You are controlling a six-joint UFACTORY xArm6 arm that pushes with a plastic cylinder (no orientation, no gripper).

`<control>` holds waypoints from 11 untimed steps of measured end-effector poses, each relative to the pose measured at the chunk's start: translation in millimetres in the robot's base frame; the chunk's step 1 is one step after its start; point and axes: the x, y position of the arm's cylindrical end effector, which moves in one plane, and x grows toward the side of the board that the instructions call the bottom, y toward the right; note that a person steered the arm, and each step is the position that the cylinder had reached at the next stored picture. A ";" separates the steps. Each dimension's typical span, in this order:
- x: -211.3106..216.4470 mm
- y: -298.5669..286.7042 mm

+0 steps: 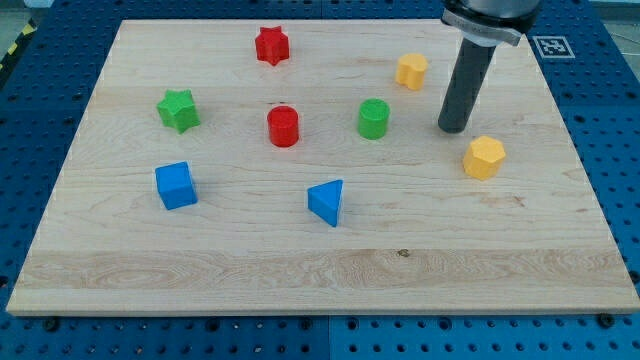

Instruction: Slightly move green circle towards left side

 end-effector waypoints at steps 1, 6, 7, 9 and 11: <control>5.7 -10.3; -5.4 -68.7; -11.0 -70.5; -4.6 -75.2; -8.2 -93.9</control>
